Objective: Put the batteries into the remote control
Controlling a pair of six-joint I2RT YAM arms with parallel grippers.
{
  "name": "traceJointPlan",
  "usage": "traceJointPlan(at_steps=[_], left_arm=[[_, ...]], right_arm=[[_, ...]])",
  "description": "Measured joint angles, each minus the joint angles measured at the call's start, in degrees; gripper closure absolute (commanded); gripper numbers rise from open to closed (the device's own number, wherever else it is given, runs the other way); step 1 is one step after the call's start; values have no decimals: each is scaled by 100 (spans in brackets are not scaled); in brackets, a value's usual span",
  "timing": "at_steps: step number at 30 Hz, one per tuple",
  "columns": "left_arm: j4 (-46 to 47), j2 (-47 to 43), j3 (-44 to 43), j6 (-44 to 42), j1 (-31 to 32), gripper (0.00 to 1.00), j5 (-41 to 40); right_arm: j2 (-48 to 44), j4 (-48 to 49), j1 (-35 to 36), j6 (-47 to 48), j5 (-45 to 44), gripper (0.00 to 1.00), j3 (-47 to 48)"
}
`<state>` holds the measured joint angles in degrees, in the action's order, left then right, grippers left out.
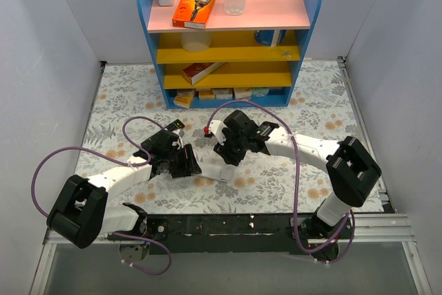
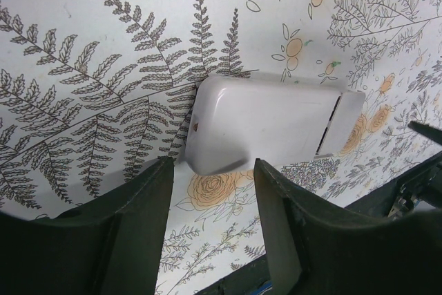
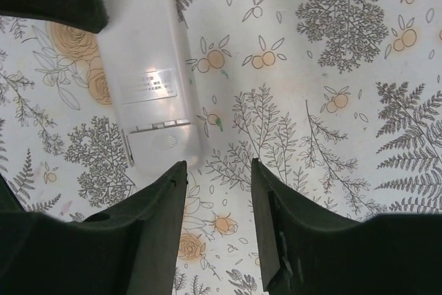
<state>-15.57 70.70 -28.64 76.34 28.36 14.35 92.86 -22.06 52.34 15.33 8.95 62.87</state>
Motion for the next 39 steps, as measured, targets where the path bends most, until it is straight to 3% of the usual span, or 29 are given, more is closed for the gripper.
traceJointPlan(at_steps=[10, 39], left_arm=[[-2, 0, 0, 0, 0, 50, 0], [-4, 0, 0, -2, 0, 50, 0]], right_arm=[[334, 125, -107, -177, -323, 57, 0], [678, 120, -105, -153, -94, 57, 2]])
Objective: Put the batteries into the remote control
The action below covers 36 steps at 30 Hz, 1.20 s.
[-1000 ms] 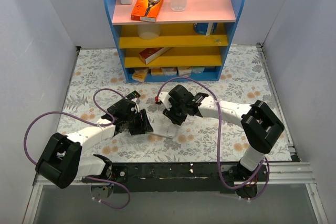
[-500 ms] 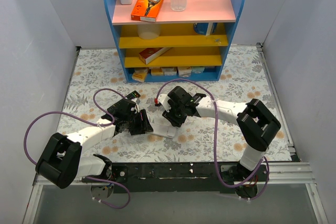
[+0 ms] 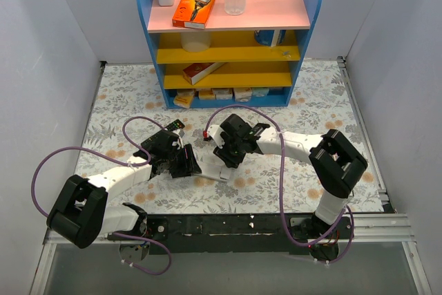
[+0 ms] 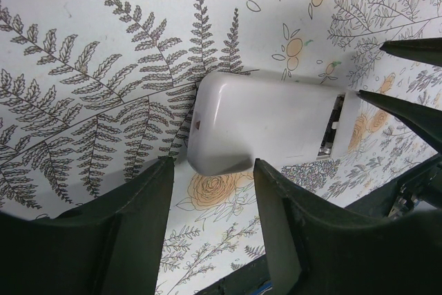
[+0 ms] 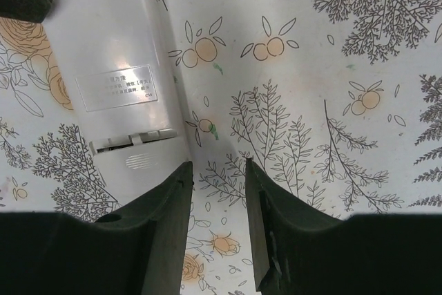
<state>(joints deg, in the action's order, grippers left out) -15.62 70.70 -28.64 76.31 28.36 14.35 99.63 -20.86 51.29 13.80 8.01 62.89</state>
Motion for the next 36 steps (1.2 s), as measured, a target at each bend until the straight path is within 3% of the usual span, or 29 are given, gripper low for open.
traceJointPlan(at_steps=[36], left_arm=[[-4, 2, -2, 0, 0, 51, 0]], right_arm=[[-256, -37, 48, -256, 269, 58, -2]])
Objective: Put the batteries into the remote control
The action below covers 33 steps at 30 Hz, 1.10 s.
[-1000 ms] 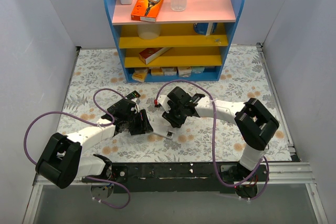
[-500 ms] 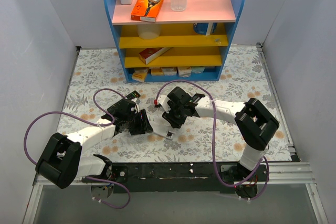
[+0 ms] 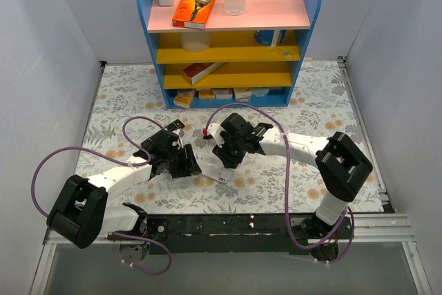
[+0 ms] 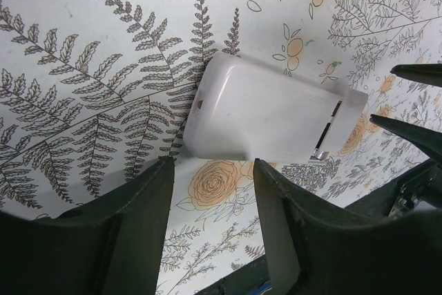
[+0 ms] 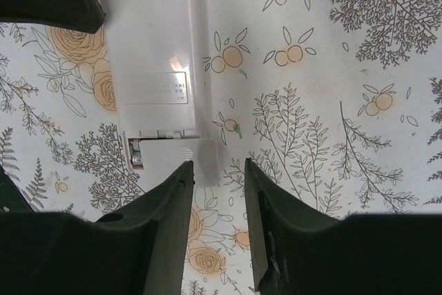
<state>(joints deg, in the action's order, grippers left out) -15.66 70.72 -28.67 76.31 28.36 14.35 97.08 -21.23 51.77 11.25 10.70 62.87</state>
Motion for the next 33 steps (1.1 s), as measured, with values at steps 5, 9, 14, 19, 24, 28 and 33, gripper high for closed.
traceJointPlan(at_steps=[5, 9, 14, 19, 24, 28, 33], left_arm=[[0, 0, 0, 0, 0, 51, 0], [0, -2, 0, 0, 0, 51, 0], [-2, -2, 0, 0, 0, 51, 2], [-22, -11, 0, 2, 0, 51, 2], [-37, -22, 0, 2, 0, 51, 2], [-59, -33, 0, 2, 0, 51, 2], [-61, -33, 0, 2, 0, 51, 4]], right_arm=[[-24, 4, 7, -57, -2, 58, -48], [-24, 22, 7, -59, 4, 59, -79], [-17, 33, 7, -57, 98, 59, -85], [46, 42, 7, -52, 260, 59, -85], [85, 70, 7, -52, 304, 59, -151], [120, 85, 7, -52, 328, 62, -195], [142, 131, 7, -55, 400, 66, -256]])
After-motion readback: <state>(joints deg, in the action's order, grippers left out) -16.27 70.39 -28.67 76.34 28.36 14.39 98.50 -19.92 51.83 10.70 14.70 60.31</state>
